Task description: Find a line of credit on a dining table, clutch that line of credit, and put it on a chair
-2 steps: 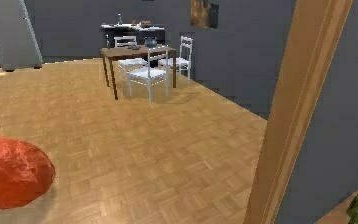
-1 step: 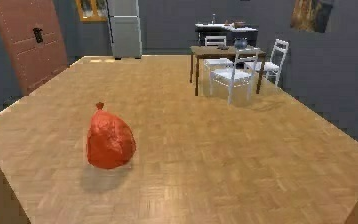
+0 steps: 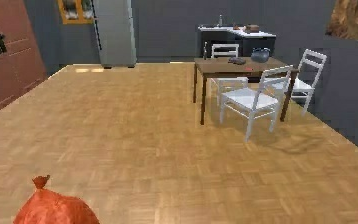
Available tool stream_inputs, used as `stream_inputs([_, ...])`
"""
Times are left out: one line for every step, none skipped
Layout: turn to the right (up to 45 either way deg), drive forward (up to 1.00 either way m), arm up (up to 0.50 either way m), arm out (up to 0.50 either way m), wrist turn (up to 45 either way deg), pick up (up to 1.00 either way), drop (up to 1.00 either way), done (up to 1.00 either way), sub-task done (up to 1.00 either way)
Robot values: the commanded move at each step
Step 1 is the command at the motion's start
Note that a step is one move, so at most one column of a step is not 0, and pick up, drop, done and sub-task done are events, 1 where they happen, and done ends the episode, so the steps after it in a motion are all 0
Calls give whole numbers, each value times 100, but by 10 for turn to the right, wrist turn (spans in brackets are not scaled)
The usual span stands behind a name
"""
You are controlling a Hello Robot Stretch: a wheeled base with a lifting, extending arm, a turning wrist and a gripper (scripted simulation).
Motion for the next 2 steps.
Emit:
stream_inputs([-30,0,0,0,0,0,0,0,0])
stream_inputs([240,0,0,0,0,0,0,0,0])
